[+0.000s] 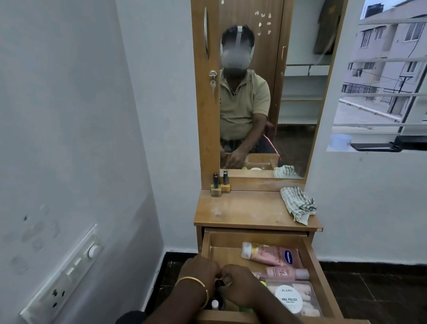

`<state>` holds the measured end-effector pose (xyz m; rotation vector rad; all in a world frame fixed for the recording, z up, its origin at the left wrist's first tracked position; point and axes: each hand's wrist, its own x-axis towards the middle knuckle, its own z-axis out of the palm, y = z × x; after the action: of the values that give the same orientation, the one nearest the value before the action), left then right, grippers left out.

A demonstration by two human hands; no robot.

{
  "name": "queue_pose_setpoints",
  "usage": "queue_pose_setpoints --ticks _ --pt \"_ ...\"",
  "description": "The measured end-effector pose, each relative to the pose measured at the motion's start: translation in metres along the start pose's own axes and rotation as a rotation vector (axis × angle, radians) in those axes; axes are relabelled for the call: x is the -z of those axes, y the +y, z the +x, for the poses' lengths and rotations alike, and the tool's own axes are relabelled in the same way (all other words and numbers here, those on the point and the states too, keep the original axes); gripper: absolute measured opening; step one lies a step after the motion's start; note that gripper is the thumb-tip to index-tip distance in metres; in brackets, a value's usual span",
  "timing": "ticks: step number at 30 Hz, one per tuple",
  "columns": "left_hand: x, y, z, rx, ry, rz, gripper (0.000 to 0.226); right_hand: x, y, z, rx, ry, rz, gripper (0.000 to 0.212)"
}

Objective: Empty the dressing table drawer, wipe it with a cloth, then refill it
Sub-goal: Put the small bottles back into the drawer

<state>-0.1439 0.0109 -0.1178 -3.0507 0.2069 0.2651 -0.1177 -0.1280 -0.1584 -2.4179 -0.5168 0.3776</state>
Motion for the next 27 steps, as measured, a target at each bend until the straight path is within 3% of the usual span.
queue_pose_setpoints --ticks 2,7,9,13,18,23,27 --pt "-0.002 -0.003 0.000 -0.001 -0.008 -0.041 0.029 0.002 -0.002 0.000 -0.040 -0.036 0.039 0.030" --pt "-0.002 -0.011 0.003 0.001 -0.015 -0.226 0.028 0.001 0.000 0.003 -0.117 -0.046 0.161 0.007" --pt "-0.001 -0.018 0.006 0.013 0.042 -0.405 0.022 0.000 -0.001 0.002 -0.145 -0.044 0.214 0.005" --pt "0.000 -0.032 0.010 0.164 0.250 -1.003 0.010 -0.004 0.000 0.003 -0.169 -0.036 0.281 0.026" --pt "-0.007 -0.046 0.020 0.411 0.497 -1.643 0.011 -0.006 0.002 0.006 -0.209 -0.029 0.260 0.021" --pt "-0.034 -0.056 0.039 0.481 0.630 -1.952 0.016 -0.005 0.007 0.008 -0.269 -0.023 0.251 0.015" --pt "-0.053 -0.059 0.059 0.476 0.661 -2.034 0.023 -0.006 0.005 0.004 -0.304 -0.027 0.315 0.016"
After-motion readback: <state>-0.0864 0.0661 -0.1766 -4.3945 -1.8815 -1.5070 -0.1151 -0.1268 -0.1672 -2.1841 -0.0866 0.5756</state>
